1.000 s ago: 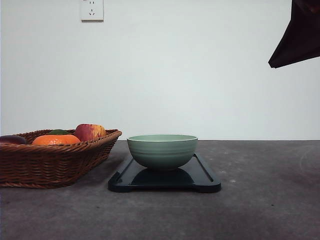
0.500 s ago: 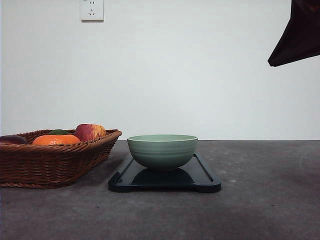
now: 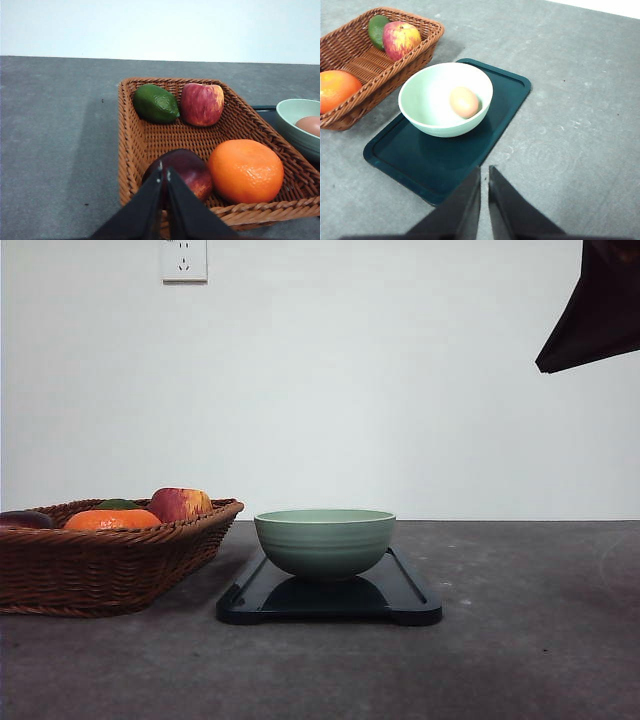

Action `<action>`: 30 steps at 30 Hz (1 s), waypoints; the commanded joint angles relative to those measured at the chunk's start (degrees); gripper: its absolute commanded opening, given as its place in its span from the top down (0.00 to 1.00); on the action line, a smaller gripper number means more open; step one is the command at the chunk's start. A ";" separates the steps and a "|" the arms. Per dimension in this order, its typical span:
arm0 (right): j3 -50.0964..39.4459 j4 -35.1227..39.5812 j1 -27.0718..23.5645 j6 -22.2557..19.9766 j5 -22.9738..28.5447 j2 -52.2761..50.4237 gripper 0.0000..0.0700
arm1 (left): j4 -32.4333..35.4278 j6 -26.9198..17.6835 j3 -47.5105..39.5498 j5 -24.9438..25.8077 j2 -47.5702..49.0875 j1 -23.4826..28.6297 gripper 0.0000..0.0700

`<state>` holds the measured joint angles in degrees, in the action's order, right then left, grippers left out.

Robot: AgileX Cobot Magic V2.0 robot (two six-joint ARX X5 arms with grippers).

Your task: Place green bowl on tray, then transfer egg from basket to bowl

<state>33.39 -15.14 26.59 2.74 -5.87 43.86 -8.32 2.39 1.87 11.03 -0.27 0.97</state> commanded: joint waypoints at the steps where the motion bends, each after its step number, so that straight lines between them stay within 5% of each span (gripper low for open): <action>1: 0.24 0.59 0.33 -0.22 -0.07 0.17 0.97 | 0.59 -0.61 -1.11 -0.04 0.09 0.04 1.00; 11: -2.93 0.60 -2.35 -5.07 4.80 -5.68 0.97 | 0.59 -0.62 -1.11 -0.02 0.09 0.04 1.00; 20: -21.51 12.97 -14.69 -4.69 4.31 -25.33 0.97 | 0.59 -0.62 -1.11 -0.03 0.09 0.04 1.00; 30: -31.22 13.29 -24.84 -2.79 1.39 -40.92 0.97 | 0.58 -0.62 -1.11 -0.03 0.09 0.04 1.00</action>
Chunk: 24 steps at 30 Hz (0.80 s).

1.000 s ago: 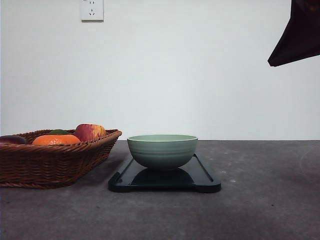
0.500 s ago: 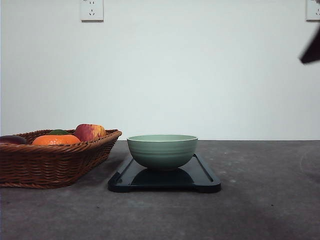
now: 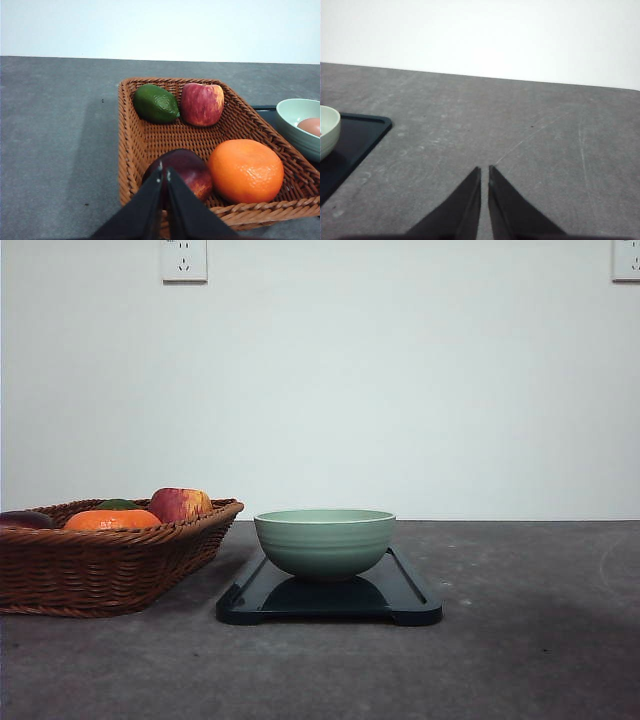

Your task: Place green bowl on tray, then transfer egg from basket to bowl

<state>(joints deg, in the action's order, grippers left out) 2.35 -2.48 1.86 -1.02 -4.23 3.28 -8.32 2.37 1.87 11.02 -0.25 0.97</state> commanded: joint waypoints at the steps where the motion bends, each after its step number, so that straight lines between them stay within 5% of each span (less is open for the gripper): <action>1: -0.71 0.59 -0.59 1.02 -0.24 -1.20 0.97 | 0.59 -0.61 -1.11 -0.01 0.07 0.04 1.00; 24: -1.64 0.00 -1.24 1.01 -0.20 -3.07 0.97 | 0.59 -0.61 -1.11 -0.03 0.07 0.04 1.00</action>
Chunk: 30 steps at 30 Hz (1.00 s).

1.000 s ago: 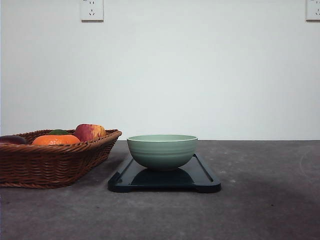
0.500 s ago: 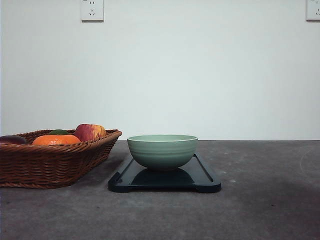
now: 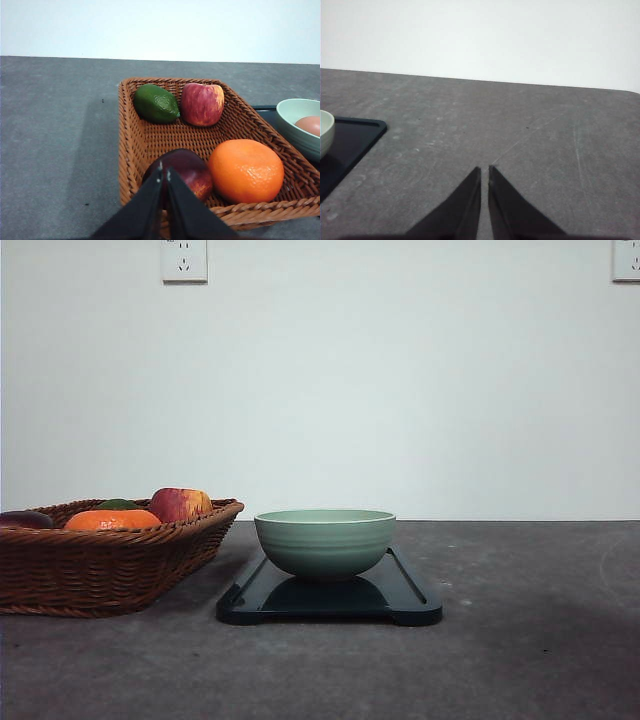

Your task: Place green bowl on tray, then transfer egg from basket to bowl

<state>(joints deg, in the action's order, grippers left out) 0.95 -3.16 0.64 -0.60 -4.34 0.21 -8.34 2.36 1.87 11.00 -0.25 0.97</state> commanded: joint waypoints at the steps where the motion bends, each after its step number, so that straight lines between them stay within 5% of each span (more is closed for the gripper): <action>1: -0.24 0.68 -0.02 0.59 -0.09 0.00 0.97 | 0.61 -0.59 -1.11 0.00 0.07 0.04 1.00; 30: -0.24 0.68 -0.02 0.59 -0.09 0.00 0.97 | 0.61 -0.60 -1.11 0.00 0.07 0.04 1.00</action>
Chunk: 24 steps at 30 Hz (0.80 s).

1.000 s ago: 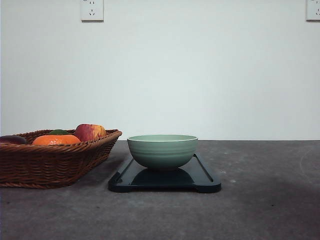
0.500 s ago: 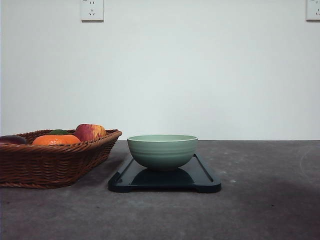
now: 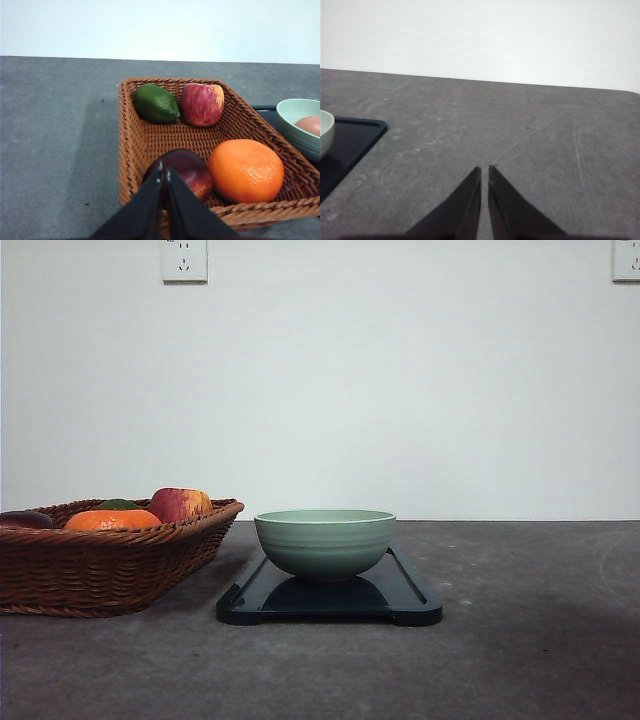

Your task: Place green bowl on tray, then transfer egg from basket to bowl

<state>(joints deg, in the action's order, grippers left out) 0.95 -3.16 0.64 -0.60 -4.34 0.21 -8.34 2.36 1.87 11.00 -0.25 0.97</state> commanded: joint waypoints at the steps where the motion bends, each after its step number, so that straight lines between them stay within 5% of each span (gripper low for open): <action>1: -0.24 0.68 -0.02 0.59 -0.10 0.00 0.97 | 0.61 -0.60 -1.10 0.00 0.07 0.04 1.00; 24: -0.24 0.68 -0.02 0.59 -0.10 0.00 0.97 | 0.61 -0.58 -1.09 0.00 0.07 0.04 1.00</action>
<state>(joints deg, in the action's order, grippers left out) 0.95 -3.16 0.64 -0.60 -4.34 0.21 -8.34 2.36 1.87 11.00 -0.25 0.97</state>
